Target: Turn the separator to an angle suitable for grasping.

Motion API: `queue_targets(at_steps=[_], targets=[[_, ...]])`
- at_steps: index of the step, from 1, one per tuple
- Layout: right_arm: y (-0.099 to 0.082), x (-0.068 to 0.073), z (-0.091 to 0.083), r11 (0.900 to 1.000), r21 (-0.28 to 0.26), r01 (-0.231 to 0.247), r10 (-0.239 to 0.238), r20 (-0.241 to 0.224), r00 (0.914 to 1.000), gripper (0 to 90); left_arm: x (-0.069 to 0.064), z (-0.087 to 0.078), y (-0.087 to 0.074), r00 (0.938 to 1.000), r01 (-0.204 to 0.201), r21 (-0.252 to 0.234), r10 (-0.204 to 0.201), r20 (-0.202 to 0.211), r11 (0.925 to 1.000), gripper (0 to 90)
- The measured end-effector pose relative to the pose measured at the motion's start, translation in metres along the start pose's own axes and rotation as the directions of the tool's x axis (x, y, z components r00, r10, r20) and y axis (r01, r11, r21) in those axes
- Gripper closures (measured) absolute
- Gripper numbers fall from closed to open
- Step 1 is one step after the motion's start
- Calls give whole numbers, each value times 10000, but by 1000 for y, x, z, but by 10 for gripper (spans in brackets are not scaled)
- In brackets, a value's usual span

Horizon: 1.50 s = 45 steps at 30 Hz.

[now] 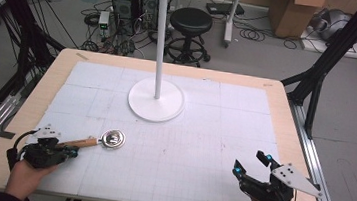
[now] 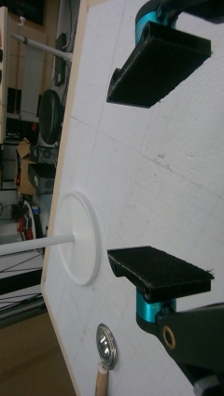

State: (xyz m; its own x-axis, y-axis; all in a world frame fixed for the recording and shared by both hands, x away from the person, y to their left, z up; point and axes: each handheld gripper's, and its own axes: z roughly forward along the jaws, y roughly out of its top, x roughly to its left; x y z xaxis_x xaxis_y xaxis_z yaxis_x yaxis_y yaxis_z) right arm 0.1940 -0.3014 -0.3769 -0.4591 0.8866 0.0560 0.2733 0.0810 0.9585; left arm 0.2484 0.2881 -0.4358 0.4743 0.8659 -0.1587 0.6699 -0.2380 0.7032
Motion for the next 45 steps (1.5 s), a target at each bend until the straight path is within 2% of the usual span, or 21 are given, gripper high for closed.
queue_targets(at_steps=[3, 5, 7, 13, 17, 19, 24, 27, 29, 31, 35, 45], targets=[[0, 0, 1, 10000, 34, 5, -5, -10, 10000, 194, 5, 1, 3, 9978, 452, -332, -467, -471, 9984, 878], [0, 1, 1, 10000, 57, 0, 1, -39, 10000, 194, 9, 1, 6, 9919, 837, -705, -899, -899, 9940, 879], [0, 1, 1, 10000, 44, 2, -2, -29, 10000, 194, 12, 3, 9, 9860, 932, -820, -1034, -1308, 9923, 883], [0, 0, 1, 10000, 50, -18, 18, -31, 10000, 194, 15, 17, 18, 9693, 1190, -653, -1302, -2084, 9907, 884], [-1, 0, 1, 10000, 69, -62, 62, -58, 10000, 195, 23, 27, 27, 9625, 1565, -848, -1713, -2104, 9840, 884], [-1, 0, 1, 10000, 78, -37, 37, -84, 10000, 195, 26, 32, 31, 9629, 1640, -850, -1782, -2025, 9828, 884], [-1, -1, 1, 9999, 88, -100, 101, -95, 9999, 195, 26, 47, 46, 9734, 1230, -508, -1305, -1884, 9911, 887], [-1, -2, 0, 9999, 61, -101, 102, -77, 9999, 195, 21, 56, 55, 9788, 1138, -349, -1181, -1674, 9929, 886], [-1, -2, 0, 9999, 53, -103, 103, -81, 9999, 195, 16, 61, 59, 9829, 1213, -340, -1248, -1353, 9920, 886], [-1, -2, 0, 9999, 41, -103, 104, -89, 9999, 195, 12, 64, 61, 9849, 1001, -255, -1027, -1392, 9946, 886], [-1, -2, 0, 9999, 73, -127, 128, -106, 9999, 195, 1, 67, 68, 9917, 629, -176, -645, -1109, 9979, 886], [-1, -2, 0, 9999, 65, -106, 107, -104, 9999, 195, -11, 74, 67, 9978, 287, 49, -283, -605, 9996, 886]])
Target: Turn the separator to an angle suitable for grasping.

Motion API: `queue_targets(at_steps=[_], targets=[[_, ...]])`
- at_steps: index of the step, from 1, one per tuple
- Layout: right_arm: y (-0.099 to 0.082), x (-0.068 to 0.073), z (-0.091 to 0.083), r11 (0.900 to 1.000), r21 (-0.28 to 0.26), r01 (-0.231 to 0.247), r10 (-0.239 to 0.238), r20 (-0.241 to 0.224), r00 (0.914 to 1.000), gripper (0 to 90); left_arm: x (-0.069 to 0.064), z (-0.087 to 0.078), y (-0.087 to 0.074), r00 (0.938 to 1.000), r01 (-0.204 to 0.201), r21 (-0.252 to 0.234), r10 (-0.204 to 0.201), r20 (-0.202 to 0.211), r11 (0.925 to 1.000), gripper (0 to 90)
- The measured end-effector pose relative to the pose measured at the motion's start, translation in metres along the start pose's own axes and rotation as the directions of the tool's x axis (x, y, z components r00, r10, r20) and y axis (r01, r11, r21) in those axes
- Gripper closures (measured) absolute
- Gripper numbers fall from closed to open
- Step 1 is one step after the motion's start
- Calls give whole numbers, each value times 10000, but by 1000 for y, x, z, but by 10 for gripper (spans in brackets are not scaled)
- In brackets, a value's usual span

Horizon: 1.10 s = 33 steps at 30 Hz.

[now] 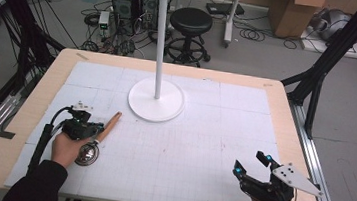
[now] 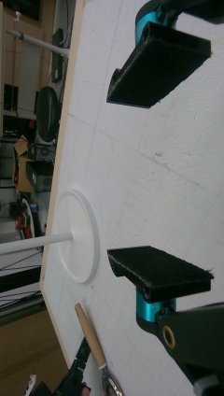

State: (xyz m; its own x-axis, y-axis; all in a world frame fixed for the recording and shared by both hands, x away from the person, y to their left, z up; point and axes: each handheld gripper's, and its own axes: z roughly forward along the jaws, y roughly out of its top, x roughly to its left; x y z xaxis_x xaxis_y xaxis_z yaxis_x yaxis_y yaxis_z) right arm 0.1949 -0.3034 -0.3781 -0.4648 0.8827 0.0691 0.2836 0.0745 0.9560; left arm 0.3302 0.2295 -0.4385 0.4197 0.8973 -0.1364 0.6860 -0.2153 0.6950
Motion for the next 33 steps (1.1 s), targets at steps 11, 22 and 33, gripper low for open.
queue_targets(at_steps=[11, 22, 33], targets=[[0, 0, -1, 9998, -182, -36, 36, 17, 10000, 195, 4, -37, 2, 9896, -304, -2392, 629, 1295, 9705, 739], [1, 1, -3, 9996, -279, 8, -4, 169, 9999, 194, -10, -75, -5, 9515, -5, -5108, 1575, 2641, 8597, 236], [3, 1, -3, 9974, -404, 593, -576, 434, 9974, 144, -21, -79, -16, 9455, -991, -5057, 2394, 2205, 8570, 224]])
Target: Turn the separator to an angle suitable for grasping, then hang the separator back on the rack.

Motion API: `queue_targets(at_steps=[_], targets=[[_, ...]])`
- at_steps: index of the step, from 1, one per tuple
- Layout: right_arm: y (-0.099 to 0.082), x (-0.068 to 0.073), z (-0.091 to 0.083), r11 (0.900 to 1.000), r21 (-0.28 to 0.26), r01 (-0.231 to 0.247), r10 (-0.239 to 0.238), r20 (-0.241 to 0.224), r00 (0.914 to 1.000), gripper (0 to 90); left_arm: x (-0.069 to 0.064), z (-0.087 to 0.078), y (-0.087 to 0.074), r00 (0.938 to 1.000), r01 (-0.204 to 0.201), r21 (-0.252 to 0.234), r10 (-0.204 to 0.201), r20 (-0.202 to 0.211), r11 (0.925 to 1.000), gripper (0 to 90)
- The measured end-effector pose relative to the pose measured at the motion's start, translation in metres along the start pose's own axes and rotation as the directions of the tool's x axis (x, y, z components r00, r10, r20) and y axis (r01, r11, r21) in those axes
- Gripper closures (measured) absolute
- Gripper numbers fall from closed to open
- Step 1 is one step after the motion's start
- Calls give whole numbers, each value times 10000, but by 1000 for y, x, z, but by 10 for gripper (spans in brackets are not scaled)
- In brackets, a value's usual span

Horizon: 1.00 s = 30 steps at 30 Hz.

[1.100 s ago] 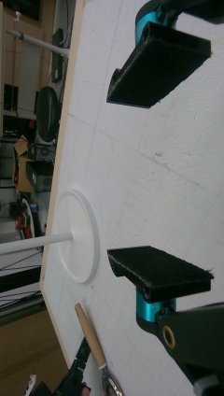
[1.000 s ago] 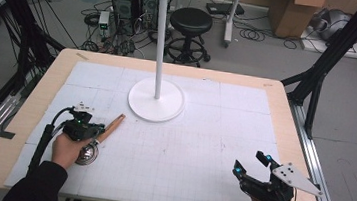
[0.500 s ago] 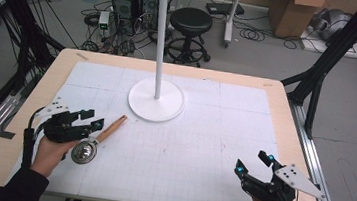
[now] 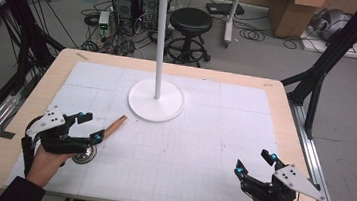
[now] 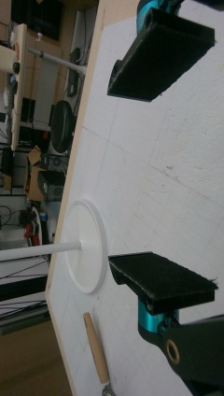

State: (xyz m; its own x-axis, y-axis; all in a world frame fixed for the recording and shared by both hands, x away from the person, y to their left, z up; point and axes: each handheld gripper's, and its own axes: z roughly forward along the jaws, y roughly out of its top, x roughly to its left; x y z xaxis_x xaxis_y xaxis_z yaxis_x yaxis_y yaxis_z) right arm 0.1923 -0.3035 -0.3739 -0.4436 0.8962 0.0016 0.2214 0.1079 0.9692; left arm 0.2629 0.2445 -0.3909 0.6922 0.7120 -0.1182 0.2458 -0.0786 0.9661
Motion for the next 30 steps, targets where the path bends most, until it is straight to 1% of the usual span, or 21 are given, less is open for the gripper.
queue_targets(at_steps=[3, 6, 8, 14, 16, 18, 19, 22, 24, 28, 30], targets=[[-1, 0, 3, 9999, 138, -98, 100, -139, 9999, 145, 1, 0, 0, 9999, 131, -18, -131, -54, 9999, 224], [-2, 1, 4, 9997, 219, -62, 66, -218, 9997, 145, 1, 0, -1, 9998, 160, 5, -160, -101, 9999, 224], [-2, 2, 4, 9998, 221, -14, 20, -236, 9997, 145, 1, 0, -1, 9995, 267, 6, -266, -154, 9996, 224], [-2, 0, 3, 9998, 200, -38, 43, -251, 9997, 145, 1, 2, -1, 9993, 277, 5, -277, -238, 9996, 219], [-3, -1, 4, 9996, 253, -99, 105, -251, 9996, 145, 2, 3, -2, 9992, 221, 182, -214, -340, 9996, 219], [-3, -1, 5, 9996, 273, -88, 95, -251, 9996, 145, 4, 3, -2, 9987, 59, 392, -38, -518, 9992, 206], [-3, 0, 5, 9996, 261, -100, 107, -271, 9996, 145, 4, 3, -3, 9980, 73, 444, -45, -638, 9990, 186], [-3, 1, 4, 9994, 314, -110, 117, -243, 9996, 145, 7, 4, -3, 9977, 160, 493, -127, -665, 9987, 169], [-3, 0, 5, 9993, 345, -106, 113, -201, 9997, 145, 9, 5, -5, 9973, 82, 587, -39, -729, 9982, 164], [-2, 1, 7, 9995, 289, -152, 158, -194, 9997, 145, 10, 10, -7, 9950, 66, 1176, 52, -1000, 9930, 160], [-2, 1, 9, 9993, 357, -77, 87, -292, 9995, 145, 12, 13, -8, 9936, 216, 1226, -77, -1128, 9922, 166]])
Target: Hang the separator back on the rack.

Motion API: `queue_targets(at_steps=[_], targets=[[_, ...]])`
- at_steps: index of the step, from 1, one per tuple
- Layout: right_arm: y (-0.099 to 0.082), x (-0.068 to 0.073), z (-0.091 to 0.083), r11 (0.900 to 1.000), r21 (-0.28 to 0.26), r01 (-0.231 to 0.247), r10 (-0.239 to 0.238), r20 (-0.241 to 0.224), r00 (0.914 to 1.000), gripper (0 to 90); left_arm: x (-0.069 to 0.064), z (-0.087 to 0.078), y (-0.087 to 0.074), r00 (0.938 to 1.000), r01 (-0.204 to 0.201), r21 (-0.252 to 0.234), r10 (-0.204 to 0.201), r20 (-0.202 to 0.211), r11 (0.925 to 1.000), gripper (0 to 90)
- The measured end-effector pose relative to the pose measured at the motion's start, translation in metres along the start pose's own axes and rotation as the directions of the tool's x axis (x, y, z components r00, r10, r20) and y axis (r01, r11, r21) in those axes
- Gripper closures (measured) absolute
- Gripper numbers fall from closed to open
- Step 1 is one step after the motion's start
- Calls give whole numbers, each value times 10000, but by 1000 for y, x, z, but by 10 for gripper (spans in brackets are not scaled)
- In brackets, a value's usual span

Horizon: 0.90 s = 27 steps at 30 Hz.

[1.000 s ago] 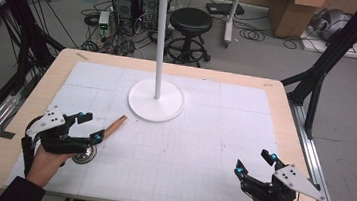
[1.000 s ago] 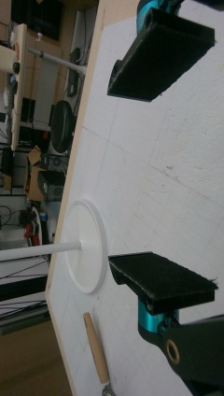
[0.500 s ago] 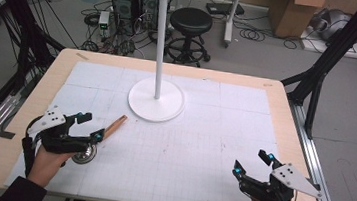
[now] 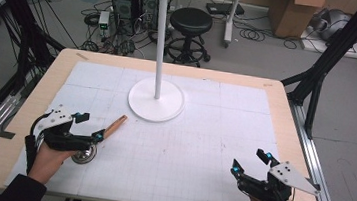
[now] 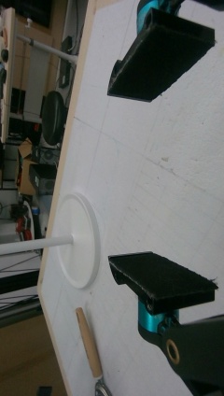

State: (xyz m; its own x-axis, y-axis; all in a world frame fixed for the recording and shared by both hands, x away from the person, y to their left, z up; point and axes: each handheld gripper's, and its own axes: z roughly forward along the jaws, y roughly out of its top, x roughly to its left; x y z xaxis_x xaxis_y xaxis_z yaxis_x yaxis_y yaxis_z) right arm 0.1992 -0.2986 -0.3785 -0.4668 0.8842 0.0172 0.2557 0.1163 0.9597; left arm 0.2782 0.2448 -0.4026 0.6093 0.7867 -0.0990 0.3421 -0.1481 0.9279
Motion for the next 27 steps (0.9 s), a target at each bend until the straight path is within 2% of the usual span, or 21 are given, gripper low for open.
queue_targets(at_steps=[6, 9, 10, 13, 15, 16, 19, 20, 23, 25, 27], targets=[[0, 3, 0, 9999, 80, 99, -98, -177, 9998, 146, -2, 10, -1, 9999, -20, 576, 10, 171, 9983, 202], [0, 2, 1, 9999, 114, 0, 2, -181, 9998, 146, -1, 19, 1, 9999, -93, 1083, 85, 77, 9941, 204], [-1, 1, 1, 9999, 136, -16, 19, -214, 9998, 146, -1, 23, 1, 10000, -30, 1212, 41, -88, 9926, 205], [0, 1, 2, 9998, 192, -25, 30, -258, 9997, 146, 1, 34, 4, 9999, -28, 1430, 50, -152, 9897, 220], [0, 0, 1, 9999, 161, -25, 29, -249, 9997, 146, 3, 41, 5, 9998, 98, 1516, -74, -166, 9884, 231], [0, 0, 1, 9999, 151, -33, 37, -250, 9997, 146, 4, 46, 5, 9995, 285, 1560, -267, -140, 9873, 232], [0, -1, 1, 9999, 121, -68, 71, -239, 9997, 146, 6, 56, 3, 9990, 425, 1930, -390, -218, 9803, 259], [0, -1, 1, 9999, 134, -77, 80, -237, 9997, 146, 6, 56, 3, 9990, 425, 1930, -390, -218, 9803, 264], [0, -1, 1, 9999, 134, -87, 90, -236, 9997, 146, 6, 70, 7, 9990, 321, 2678, -226, -385, 9630, 265], [0, -1, 2, 9998, 175, -41, 46, -287, 9996, 146, 6, 75, 10, 9992, 338, 2671, -267, -304, 9631, 271], [0, 0, 2, 9998, 177, 3, 2, -289, 9996, 147, 8, 80, 12, 9984, 447, 2886, -326, -467, 9564, 275]])
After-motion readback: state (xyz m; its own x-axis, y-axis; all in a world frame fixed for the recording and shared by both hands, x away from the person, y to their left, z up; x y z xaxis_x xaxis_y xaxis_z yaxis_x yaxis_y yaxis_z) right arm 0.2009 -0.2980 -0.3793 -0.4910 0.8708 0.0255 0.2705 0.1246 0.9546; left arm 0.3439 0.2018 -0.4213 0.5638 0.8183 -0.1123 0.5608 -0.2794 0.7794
